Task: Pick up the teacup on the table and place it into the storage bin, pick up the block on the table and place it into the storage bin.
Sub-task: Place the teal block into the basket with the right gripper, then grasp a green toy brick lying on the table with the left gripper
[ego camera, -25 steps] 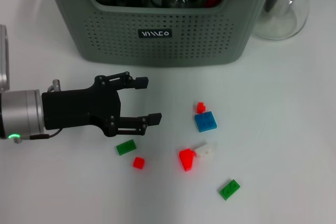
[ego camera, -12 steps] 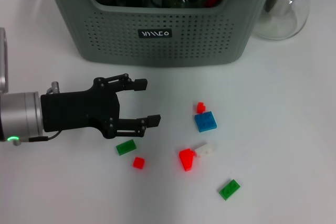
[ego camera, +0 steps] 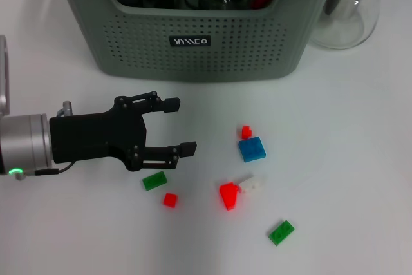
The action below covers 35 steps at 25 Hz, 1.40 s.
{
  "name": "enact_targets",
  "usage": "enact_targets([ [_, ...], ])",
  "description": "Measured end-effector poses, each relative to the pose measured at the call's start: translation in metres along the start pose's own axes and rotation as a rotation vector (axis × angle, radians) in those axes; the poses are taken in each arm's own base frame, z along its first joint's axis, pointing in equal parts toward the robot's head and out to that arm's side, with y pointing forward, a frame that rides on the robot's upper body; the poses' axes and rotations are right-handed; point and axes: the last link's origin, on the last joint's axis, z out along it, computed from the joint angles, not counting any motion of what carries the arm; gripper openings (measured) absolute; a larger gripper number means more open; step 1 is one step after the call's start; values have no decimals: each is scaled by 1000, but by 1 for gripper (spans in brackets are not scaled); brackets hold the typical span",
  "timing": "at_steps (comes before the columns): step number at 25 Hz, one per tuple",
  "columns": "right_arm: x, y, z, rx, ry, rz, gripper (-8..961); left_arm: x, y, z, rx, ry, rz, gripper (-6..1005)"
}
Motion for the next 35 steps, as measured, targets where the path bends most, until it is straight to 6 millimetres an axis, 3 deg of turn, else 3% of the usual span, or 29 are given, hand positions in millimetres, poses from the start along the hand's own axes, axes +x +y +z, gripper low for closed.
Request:
enact_targets([
  [2,0,0,-1,-7,2,4,515,0,0,0,0,0,1,855],
  [8,-9,-2,-9,-40,-7,52,745,0,0,0,-3,1,1,855],
  [9,-12,-2,-12,-56,-16,68,745,1,0,0,-4,2,1,855],
  [15,-31,-4,-53,-220,-145,173,743,1,1,-1,-10,4,0,854],
  [19,-30,-7,-86,-374,-225,233,742,1,2,-1,-11,4,0,854],
  [27,9,-20,-147,-598,-412,308,739,-1,4,-3,-21,0,-2,854],
  [31,34,-17,-175,-705,-509,284,738,0,4,-5,-22,4,-2,854],
  [35,65,-6,-190,-808,-522,236,737,1,4,-6,-28,5,4,854],
])
